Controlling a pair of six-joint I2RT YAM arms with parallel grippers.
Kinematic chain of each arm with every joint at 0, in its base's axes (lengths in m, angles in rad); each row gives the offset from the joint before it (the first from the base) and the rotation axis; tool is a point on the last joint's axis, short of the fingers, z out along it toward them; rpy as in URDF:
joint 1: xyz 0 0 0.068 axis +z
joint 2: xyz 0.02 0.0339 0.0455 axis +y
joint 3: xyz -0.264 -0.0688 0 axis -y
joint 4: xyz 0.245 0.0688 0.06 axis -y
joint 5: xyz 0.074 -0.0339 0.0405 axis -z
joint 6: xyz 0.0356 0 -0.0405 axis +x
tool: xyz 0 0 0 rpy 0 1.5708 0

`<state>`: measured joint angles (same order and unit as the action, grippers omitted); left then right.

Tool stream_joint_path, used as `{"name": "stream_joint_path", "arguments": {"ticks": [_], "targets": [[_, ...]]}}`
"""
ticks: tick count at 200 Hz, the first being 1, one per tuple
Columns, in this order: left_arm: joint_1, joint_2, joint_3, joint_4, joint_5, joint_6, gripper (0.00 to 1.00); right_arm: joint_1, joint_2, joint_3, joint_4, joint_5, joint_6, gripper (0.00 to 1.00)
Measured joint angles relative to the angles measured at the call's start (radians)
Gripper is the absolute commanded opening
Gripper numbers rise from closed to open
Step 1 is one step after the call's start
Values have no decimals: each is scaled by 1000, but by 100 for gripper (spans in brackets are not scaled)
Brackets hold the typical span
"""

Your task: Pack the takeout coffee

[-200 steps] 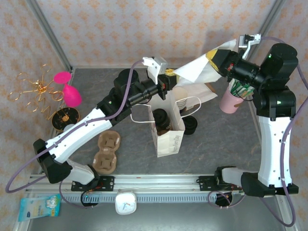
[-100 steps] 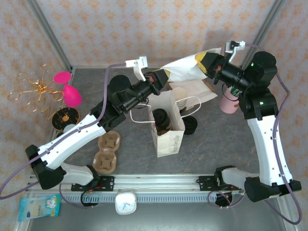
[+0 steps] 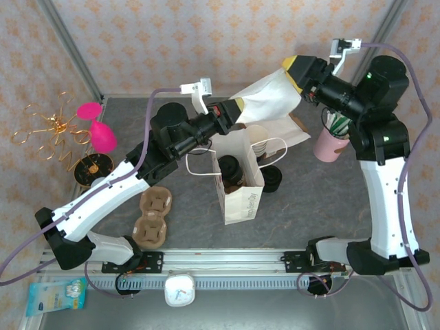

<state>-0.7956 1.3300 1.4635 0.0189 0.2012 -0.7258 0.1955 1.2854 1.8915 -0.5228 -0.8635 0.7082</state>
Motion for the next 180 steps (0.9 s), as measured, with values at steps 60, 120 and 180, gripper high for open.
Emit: {"name": "stream_joint_path", "arguments": {"ticks": [60, 120, 180], "targets": [[5, -11, 17, -130, 107, -53, 0, -24, 174, 97, -216, 39, -155, 65], [64, -51, 19, -146, 158, -84, 0, -191, 76, 18, -312, 32, -310, 79], [105, -33, 128, -262, 188, -44, 0, -164, -161, -294, -85, -13, -494, 83]]}}
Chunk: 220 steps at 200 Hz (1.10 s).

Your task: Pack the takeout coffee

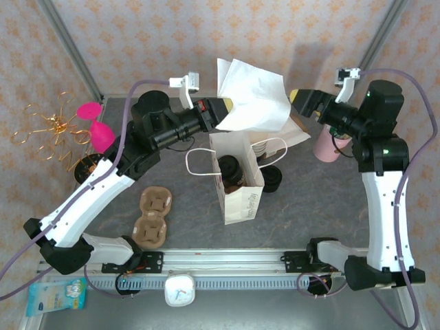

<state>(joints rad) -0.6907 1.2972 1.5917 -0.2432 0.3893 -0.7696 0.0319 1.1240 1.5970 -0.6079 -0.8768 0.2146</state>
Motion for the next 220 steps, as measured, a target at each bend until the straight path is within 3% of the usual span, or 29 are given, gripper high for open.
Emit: {"name": "stream_joint_path", "arguments": {"ticks": [68, 108, 133, 172, 220], "targets": [[11, 61, 95, -168, 70, 101, 0, 209, -40, -110, 99, -31, -494, 85], [11, 89, 155, -256, 86, 169, 0, 379, -30, -116, 80, 75, -752, 88], [11, 100, 203, -308, 95, 212, 0, 402, 14, -85, 24, 143, -854, 88], [11, 101, 246, -364, 105, 269, 0, 413, 62, -53, -44, 216, -938, 69], [11, 127, 292, -426, 108, 314, 0, 446, 89, 11, -105, 216, -973, 51]]}}
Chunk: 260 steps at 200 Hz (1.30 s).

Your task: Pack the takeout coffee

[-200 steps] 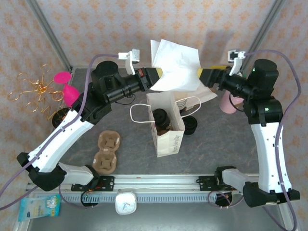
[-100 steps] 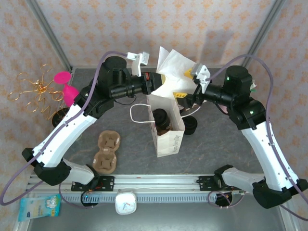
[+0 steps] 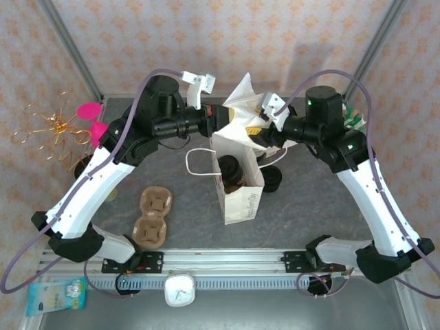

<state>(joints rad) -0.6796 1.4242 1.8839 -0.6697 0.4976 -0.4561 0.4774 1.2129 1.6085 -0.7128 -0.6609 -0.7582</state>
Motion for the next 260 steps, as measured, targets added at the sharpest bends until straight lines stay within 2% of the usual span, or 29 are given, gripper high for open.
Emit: {"name": "stream_joint_path", "arguments": {"ticks": [29, 49, 72, 84, 116, 133, 149, 158, 208, 226, 260], "targets": [[0, 15, 7, -24, 1, 12, 0, 4, 0, 10, -11, -19, 0, 28], [0, 20, 7, -34, 1, 13, 0, 5, 0, 10, -28, -14, 9, 18], [0, 20, 7, -35, 3, 13, 0, 5, -2, 4, -27, -11, 14, 16], [0, 20, 7, -36, 7, 13, 0, 5, -9, -11, -16, -10, 14, 10], [0, 20, 7, -38, 20, 12, 0, 5, -24, -31, -12, -6, 21, 0], [0, 20, 7, -42, 19, 13, 16, 5, -27, -31, -13, -4, 25, 0], [0, 20, 14, -59, 15, 16, 39, 5, -27, -31, -13, -3, 32, 0], [0, 20, 26, -76, 3, 30, 48, 5, -27, -30, -14, -4, 40, 0], [0, 63, 174, -166, -76, 85, 52, 6, -12, 11, -59, -16, 70, 0], [0, 90, 201, -180, -75, 111, 61, 9, 3, 32, -79, -17, 71, 0], [0, 114, 201, -213, -63, 167, 73, 11, 23, 45, -105, -34, 74, 0]]}}
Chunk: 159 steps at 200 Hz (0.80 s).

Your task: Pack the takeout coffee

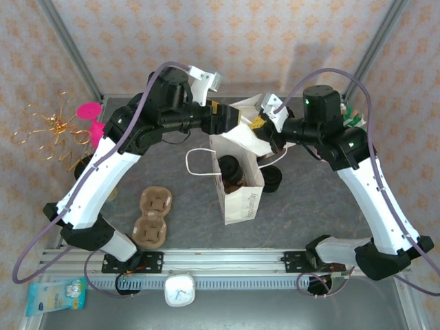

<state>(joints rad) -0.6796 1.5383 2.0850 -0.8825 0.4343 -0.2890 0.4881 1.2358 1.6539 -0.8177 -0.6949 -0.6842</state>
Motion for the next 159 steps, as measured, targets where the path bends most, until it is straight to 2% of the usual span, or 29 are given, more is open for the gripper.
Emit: {"name": "stream_joint_path", "arguments": {"ticks": [30, 77, 125, 137, 148, 159], "targets": [[-8, 3, 4, -21, -37, 34, 74, 2, 6, 0, -17, -13, 0, 0], [-14, 51, 12, -27, -100, 52, 68, 16, 11, 0, -31, -20, 0, 0], [-14, 94, 42, -25, -103, 37, 64, 25, 15, 0, -36, -19, -1, 0], [-14, 101, 63, -24, -105, 27, 65, 27, 15, 0, -36, -19, -1, 0], [-12, 102, 75, -21, -112, 10, 71, 29, 15, 0, -36, -19, -1, 0], [-6, 98, 77, -12, -114, -10, 72, 32, 15, 0, -36, -19, -1, 0]]}}
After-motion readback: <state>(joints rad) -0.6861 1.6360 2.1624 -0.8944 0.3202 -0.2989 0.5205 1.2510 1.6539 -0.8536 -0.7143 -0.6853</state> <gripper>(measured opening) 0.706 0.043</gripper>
